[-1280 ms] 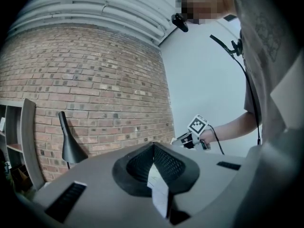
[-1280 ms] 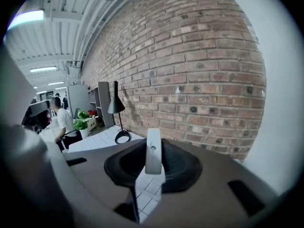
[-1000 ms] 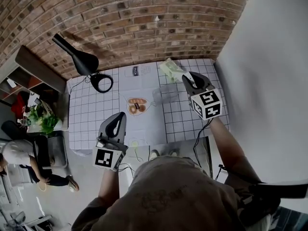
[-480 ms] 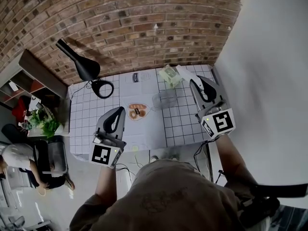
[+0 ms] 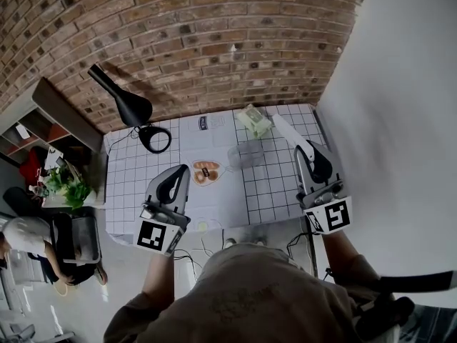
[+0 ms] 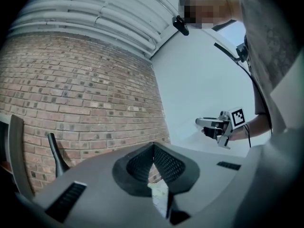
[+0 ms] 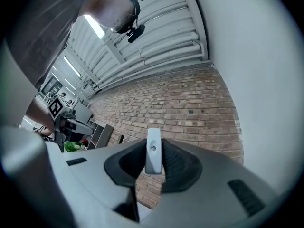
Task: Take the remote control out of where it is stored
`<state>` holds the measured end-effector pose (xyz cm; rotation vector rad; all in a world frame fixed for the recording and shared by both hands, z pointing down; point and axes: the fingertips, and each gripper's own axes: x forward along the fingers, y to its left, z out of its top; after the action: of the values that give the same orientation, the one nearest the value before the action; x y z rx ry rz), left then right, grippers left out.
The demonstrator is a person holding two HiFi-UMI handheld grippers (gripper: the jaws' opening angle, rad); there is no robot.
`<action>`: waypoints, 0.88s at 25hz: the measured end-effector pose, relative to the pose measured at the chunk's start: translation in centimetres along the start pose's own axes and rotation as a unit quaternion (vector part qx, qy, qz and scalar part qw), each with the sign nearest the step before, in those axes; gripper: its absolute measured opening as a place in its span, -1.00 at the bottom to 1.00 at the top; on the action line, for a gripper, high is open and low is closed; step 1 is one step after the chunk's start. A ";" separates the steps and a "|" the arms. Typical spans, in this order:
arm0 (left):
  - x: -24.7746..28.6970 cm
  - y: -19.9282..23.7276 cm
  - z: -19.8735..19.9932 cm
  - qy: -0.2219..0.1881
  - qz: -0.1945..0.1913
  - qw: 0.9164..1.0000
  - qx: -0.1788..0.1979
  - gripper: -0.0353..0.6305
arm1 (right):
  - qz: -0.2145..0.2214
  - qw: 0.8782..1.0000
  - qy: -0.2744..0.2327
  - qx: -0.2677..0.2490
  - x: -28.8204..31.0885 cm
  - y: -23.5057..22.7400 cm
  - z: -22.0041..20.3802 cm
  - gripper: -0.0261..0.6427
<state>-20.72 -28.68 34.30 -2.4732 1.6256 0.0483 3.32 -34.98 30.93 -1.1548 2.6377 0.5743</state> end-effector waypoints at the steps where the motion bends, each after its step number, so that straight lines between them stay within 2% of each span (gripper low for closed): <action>1: -0.1 0.0 0.0 -0.005 -0.002 1.000 0.000 -0.88 | -0.003 1.000 0.000 -0.001 -0.4 0.0 0.0 -0.67; 5: -1.3 0.3 -0.4 0.009 0.005 1.000 -0.002 -0.88 | -0.004 1.000 -0.005 -0.017 -1.8 0.3 -0.1 -0.67; 7: -1.5 0.2 0.5 -0.001 0.009 1.000 -0.004 -0.88 | -0.005 1.000 -0.005 -0.022 -2.3 0.3 -0.2 -0.67; 13: -2.4 -0.1 0.3 -0.011 0.013 1.000 0.002 -0.88 | -0.019 1.000 -0.001 -0.008 -3.8 0.8 -0.6 -0.67; 22: -2.7 -0.1 0.0 -0.006 0.016 1.000 0.007 -0.88 | -0.006 1.000 0.012 -0.003 -4.0 1.9 -1.4 -0.67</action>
<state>-21.75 -26.20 34.65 -2.4334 1.6542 0.0563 4.51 -31.79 34.04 -1.1845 2.6489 0.5710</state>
